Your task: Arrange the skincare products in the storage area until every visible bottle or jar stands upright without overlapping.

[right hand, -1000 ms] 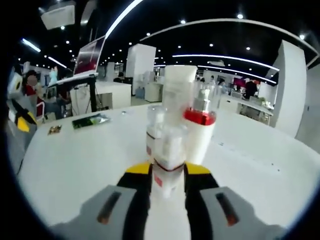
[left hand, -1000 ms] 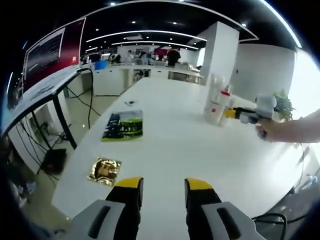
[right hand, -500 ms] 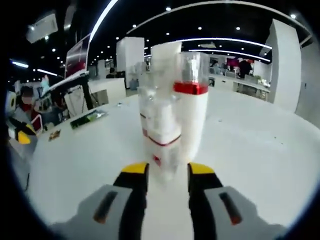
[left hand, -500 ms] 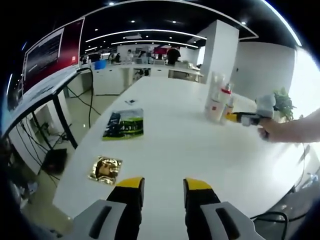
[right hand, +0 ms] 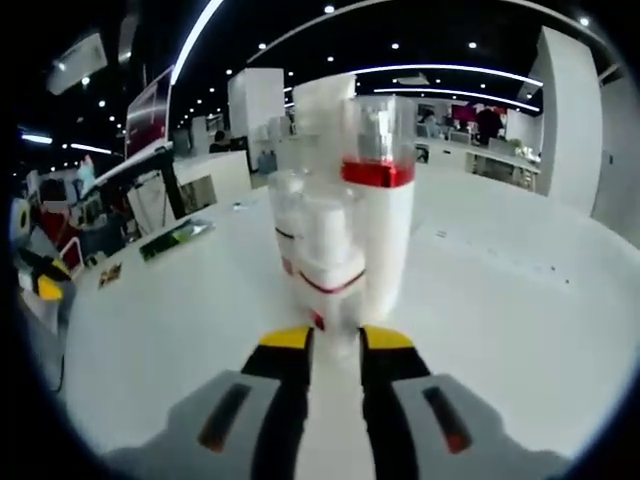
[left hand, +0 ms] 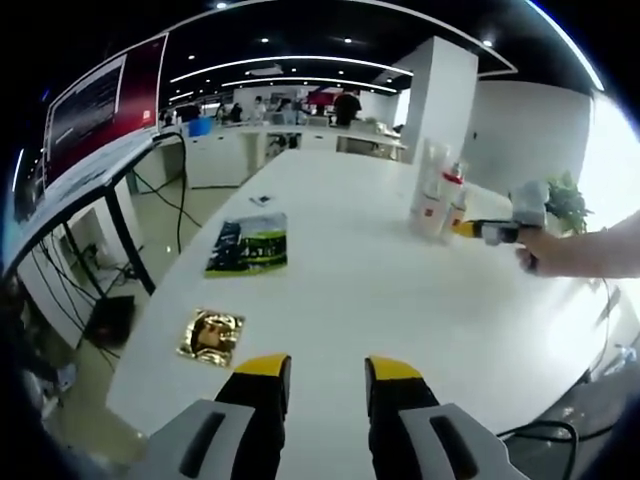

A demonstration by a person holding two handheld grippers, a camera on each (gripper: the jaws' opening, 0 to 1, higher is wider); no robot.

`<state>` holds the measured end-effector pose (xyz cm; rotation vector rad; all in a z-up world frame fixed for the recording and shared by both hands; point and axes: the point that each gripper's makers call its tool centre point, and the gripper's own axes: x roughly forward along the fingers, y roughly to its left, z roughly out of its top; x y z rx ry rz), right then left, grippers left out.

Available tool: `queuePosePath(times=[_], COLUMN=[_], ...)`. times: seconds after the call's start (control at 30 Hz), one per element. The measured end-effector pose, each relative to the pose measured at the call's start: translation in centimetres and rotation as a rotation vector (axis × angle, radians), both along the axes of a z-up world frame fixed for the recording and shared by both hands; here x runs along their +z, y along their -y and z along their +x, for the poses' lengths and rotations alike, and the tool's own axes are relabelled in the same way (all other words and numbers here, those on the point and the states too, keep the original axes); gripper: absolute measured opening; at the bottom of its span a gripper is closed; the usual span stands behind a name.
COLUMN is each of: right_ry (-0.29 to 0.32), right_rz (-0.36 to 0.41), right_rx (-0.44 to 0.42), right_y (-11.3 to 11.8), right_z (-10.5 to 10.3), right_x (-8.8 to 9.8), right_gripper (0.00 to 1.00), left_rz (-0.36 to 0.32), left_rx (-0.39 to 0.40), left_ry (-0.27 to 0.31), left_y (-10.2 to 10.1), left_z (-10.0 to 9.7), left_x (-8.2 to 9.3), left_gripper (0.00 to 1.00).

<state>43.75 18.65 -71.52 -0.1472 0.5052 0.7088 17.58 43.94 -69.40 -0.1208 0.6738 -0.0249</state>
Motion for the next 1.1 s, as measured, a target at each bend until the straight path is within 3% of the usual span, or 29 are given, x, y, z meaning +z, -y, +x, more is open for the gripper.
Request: queuePosePath(times=[0.4, 0.83, 1.0, 1.1], right_ry=[0.021, 0.004, -0.027, -0.06], right_rz=[-0.025, -0.015, 0.013, 0.046], right_rx=[0.027, 0.018, -0.002, -0.017], right_y=[-0.2, -0.4, -0.2, 0.2], right_z=[0.9, 1.1, 0.2, -1.5], right_x=[0.3, 0.5, 0.5, 0.3], right_gripper=[0.18, 0.19, 0.22, 0.26], left_rz=[0.001, 0.01, 0.008, 0.009], left_rx=[0.0, -0.005, -0.006, -0.006], left_ry=[-0.01, -0.019, -0.021, -0.02], left_y=[0.0, -0.1, -0.1, -0.1], left_z=[-0.2, -0.3, -0.3, -0.2], left_x=[-0.1, -0.3, -0.4, -0.4], left_gripper=[0.3, 0.29, 0.29, 0.29])
